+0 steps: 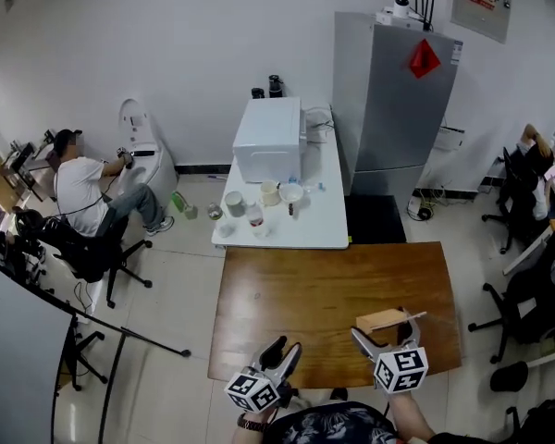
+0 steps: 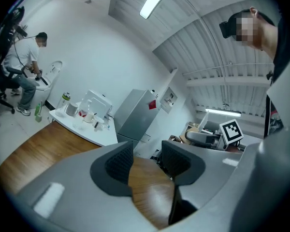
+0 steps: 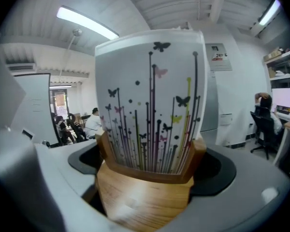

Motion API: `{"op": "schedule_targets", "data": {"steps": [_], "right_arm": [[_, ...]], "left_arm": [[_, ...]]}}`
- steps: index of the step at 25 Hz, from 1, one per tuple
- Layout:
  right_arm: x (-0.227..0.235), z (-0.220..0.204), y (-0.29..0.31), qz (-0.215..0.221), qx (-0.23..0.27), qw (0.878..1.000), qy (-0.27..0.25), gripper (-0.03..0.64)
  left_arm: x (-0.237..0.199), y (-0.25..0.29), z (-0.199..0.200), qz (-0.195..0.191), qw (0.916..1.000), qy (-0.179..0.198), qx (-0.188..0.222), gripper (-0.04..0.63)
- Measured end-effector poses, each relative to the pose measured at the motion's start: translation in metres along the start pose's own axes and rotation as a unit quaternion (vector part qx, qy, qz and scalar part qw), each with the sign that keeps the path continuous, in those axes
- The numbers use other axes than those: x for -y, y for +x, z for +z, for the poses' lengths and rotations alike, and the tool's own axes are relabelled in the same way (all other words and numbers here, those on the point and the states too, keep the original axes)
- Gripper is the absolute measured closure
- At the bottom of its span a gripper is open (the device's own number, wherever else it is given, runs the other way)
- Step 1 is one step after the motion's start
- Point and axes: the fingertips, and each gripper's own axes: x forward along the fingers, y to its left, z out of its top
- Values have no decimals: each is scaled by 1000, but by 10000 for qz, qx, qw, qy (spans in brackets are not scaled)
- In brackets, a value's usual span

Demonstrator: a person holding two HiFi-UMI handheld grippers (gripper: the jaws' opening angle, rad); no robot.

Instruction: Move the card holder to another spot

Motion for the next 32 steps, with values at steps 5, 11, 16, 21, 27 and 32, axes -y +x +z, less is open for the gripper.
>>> {"op": "schedule_targets", "data": {"steps": [5, 11, 16, 21, 27, 32], "right_arm": [[-86, 7, 48, 1139, -52, 9928, -375, 71], [-160, -35, 108, 1812, -260, 9788, -916, 72], [-172, -114, 180, 1688, -784, 9777, -968, 74], [-170, -206, 239, 1311, -1380, 9789, -747, 74], [-152, -262, 309, 868, -1675, 9796, -698, 74], [-153, -295, 327, 682, -1967, 9753, -731, 74]], "left_arm": [[-23, -44, 9, 432, 9989, -151, 89, 376], [-47, -94, 13, 1016, 9946, -12, 203, 237], [-62, -131, 5, 1565, 9874, -175, 156, 203], [-87, -171, -15, 2065, 9769, -546, -27, 202], [-106, -176, -27, 2165, 9736, -668, -279, 195], [-111, -180, -36, 2060, 9744, -736, -520, 171]]}}
